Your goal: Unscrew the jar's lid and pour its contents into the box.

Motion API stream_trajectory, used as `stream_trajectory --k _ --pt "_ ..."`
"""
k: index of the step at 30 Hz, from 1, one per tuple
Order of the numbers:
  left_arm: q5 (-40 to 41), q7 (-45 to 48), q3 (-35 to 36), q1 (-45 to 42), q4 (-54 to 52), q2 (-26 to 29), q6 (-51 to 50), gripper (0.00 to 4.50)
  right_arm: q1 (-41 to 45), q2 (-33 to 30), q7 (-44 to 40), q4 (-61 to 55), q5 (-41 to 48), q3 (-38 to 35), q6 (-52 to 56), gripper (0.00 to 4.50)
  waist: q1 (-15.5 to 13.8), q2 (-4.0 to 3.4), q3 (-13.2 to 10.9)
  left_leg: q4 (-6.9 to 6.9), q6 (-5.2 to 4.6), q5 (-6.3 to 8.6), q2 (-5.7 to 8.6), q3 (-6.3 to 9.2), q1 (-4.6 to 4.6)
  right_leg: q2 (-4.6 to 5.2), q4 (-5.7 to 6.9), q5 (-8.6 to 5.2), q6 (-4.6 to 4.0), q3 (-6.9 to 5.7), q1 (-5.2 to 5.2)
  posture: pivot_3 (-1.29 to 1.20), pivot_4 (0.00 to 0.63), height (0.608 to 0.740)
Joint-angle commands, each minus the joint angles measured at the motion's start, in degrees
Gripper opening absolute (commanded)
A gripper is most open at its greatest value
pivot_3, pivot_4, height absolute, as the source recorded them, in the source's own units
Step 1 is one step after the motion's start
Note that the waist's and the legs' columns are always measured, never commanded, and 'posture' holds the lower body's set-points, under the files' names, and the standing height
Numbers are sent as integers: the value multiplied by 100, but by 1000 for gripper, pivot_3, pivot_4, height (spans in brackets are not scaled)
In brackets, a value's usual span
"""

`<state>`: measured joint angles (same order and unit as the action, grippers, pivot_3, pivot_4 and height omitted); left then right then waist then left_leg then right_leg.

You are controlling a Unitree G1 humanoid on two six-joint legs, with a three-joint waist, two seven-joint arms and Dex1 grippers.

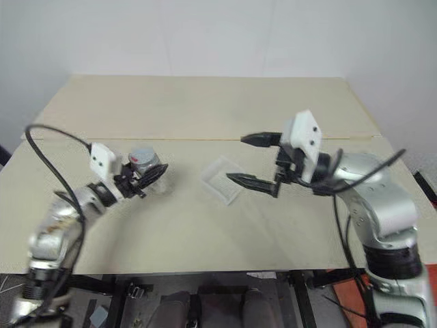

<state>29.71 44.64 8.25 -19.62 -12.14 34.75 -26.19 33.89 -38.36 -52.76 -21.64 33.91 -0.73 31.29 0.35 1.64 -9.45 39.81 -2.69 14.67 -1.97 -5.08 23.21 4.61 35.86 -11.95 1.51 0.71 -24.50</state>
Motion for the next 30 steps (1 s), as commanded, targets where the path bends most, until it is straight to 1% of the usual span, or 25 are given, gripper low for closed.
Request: stream_trajectory --k 1,5,11,18,25,30 --pt "515 1228 -88 -571 260 437 -190 1951 689 421 414 151 29 297 425 4500 27 -1 -1 0 0 0 1 0 2 -1 1 0 0 -1 -1 0 150 740" --pt "523 2180 -401 -1284 899 598 -110 1951 1370 931 668 433 163 522 910 4500 19 -1 -1 -1 0 0 4 0 10 -6 -3 0 0 -5 -5 0 150 740" --pt "236 2876 -851 -2081 1580 425 188 1951 1886 1343 766 578 133 838 1283 4500 3 -2 -1 1 -1 0 6 -5 40 -8 2 0 1 -13 -23 0 150 740" --pt "177 3247 -963 -2277 1754 204 383 1951 2052 1654 989 585 2 1071 1534 4500 46 -2 -1 5 1 -2 2 -7 88 -13 25 1 2 -8 -72 0 150 740" --pt "140 3296 -939 -2297 1695 140 439 1951 2123 1753 1016 744 -130 1177 1635 4500 43 -2 -1 6 0 -2 2 -4 91 -13 24 2 2 -10 -73 0 150 740" --pt "155 3300 -916 -2297 1660 158 447 1951 2105 1727 869 777 -148 1284 1689 4500 43 -2 -1 7 0 -2 2 -3 91 -13 25 2 2 -10 -73 0 150 740"
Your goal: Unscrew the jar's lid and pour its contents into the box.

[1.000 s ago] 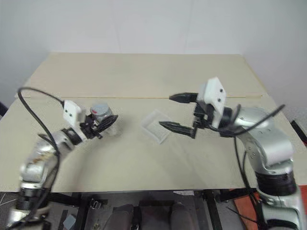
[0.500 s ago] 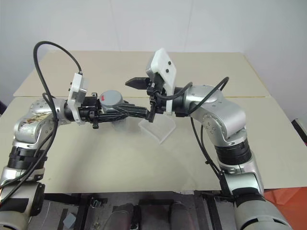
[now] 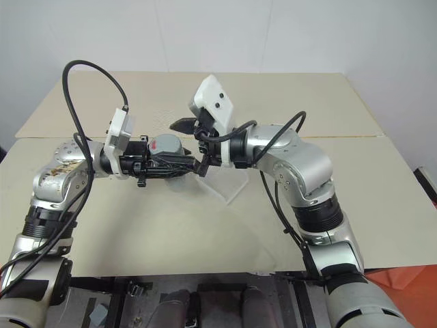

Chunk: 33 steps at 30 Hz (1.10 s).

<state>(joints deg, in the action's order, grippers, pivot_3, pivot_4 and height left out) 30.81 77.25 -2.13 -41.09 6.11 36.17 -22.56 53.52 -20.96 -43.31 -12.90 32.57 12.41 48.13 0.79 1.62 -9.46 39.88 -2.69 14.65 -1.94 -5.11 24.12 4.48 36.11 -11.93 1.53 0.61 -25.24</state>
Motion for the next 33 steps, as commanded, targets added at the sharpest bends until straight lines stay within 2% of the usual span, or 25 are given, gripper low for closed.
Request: stream_trajectory --k 1,5,8,22,25,27,33 --pt "43 37 124 -151 -168 17 86 1951 142 -5 -93 -81 -23 -13 -2 4500 0 0 0 0 0 0 0 1 0 0 0 0 0 0 0 0 150 740" --pt "45 50 133 -148 -190 39 91 1951 182 84 -77 58 -61 -33 -61 4500 0 0 0 1 0 0 0 1 0 0 0 0 0 -1 0 0 150 740" --pt "47 73 143 -141 -206 61 99 1951 207 131 -130 131 -36 -125 -156 3950 0 0 0 1 0 0 0 1 0 -1 1 0 0 -1 0 0 150 740" --pt "23 124 149 -127 -180 71 120 1951 160 208 -299 131 3 -229 -319 3950 0 0 0 1 0 0 0 2 1 -1 2 0 1 -1 0 0 150 740" --pt "21 138 155 -108 -195 86 122 1951 134 228 -372 149 20 -233 -385 3343 0 0 0 2 0 0 0 2 1 -1 3 0 0 -1 0 0 150 740" --pt "23 144 162 -100 -208 97 123 1951 121 231 -406 165 16 -227 -399 2753 0 0 0 2 0 0 0 2 1 -1 3 0 0 -1 0 0 150 740" --pt "58 249 208 -130 -252 183 155 1951 196 291 -632 482 101 -269 -434 2748 0 0 0 2 0 0 0 2 1 -1 4 0 1 -1 0 0 150 740"
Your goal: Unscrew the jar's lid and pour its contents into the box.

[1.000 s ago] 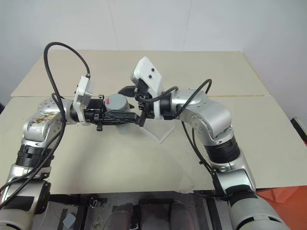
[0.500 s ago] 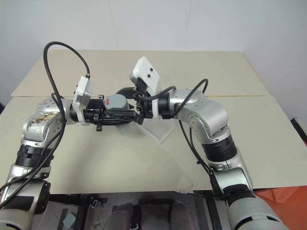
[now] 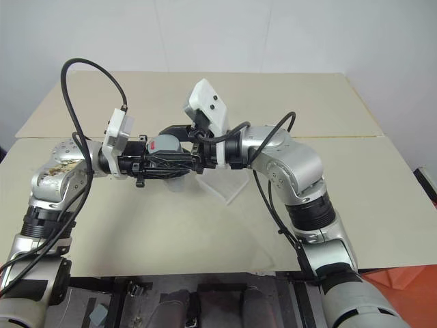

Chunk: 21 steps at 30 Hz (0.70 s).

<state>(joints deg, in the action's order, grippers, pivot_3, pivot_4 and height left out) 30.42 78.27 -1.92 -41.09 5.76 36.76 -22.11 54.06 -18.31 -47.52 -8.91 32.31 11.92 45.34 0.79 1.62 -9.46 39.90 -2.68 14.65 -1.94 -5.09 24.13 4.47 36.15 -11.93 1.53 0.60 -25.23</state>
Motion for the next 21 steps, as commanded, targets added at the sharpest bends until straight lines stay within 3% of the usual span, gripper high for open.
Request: stream_trajectory --k 1,8,12,18,19,21 --pt "149 214 209 -135 -241 146 107 1951 162 17 -436 168 215 -240 -222 2748 0 0 0 0 0 0 0 0 0 0 0 0 0 0 0 0 150 740" --pt "956 1247 401 -65 -684 426 -213 1951 493 -277 -3166 1126 383 63 -1228 2748 1 -2 0 4 -1 0 0 1 2 -2 -3 0 1 0 1 0 150 740" --pt "1236 1422 309 0 -1013 559 -339 1951 817 -176 -4264 1880 195 270 -1929 2748 13 -2 -1 6 0 0 -2 2 -2 -4 -1 0 0 0 2 0 150 740" --pt "1148 1345 274 37 -1082 509 -324 1951 1156 70 -4413 2798 -191 462 -2617 2748 8 -3 -1 7 4 -2 -3 2 -7 -4 5 0 0 0 2 0 150 740" --pt "1090 1283 288 55 -1050 488 -293 1951 1148 79 -4304 2810 -222 439 -2635 3308 7 -3 -1 7 5 -3 -2 3 -6 -4 7 0 0 0 2 0 150 740" --pt "973 1135 315 104 -985 478 -248 1951 1080 53 -4091 2713 -215 339 -2568 3700 -9 -2 -1 8 5 -3 -2 3 -4 -3 8 0 0 -1 2 0 150 740"
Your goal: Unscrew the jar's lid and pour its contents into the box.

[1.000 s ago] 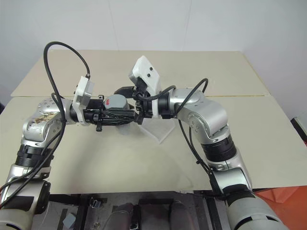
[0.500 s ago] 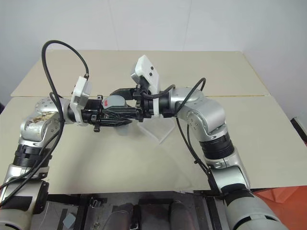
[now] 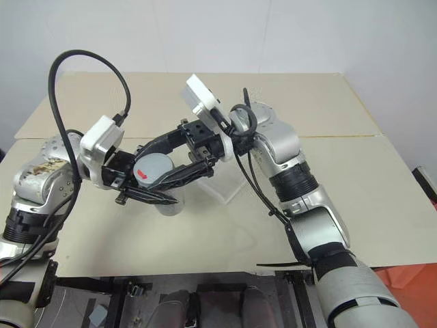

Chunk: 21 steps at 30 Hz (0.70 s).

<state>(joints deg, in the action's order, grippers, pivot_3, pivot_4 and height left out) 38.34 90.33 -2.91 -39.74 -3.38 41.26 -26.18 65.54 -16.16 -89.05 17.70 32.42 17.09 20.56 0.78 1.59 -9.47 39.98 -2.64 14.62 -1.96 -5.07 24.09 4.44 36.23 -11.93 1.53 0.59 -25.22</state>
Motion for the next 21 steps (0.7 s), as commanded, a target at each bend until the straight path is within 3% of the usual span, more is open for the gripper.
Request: stream_trajectory --k 1,3,14,21 --pt "145 -124 437 -3 -50 29 159 1951 -113 -183 131 -30 -208 -237 -40 3993 -20 0 0 1 0 0 -1 0 2 0 -2 0 0 -2 0 0 150 740" --pt "55 -242 527 72 39 29 190 1951 -297 -270 506 -353 -197 -444 93 4472 -29 0 0 3 0 0 1 1 4 3 -4 0 0 -4 1 0 150 740" --pt "-248 -728 646 224 559 -55 458 1951 -1443 -832 2411 -2695 104 -1184 1381 4472 -4 0 0 3 3 -2 0 1 3 2 -2 0 0 -2 -1 0 150 740" --pt "-393 -709 463 15 728 -216 493 1951 -1438 -391 3830 -3574 61 -973 2091 4472 -3 1 0 3 4 -2 0 0 1 0 -2 0 -1 -1 -1 0 150 740"
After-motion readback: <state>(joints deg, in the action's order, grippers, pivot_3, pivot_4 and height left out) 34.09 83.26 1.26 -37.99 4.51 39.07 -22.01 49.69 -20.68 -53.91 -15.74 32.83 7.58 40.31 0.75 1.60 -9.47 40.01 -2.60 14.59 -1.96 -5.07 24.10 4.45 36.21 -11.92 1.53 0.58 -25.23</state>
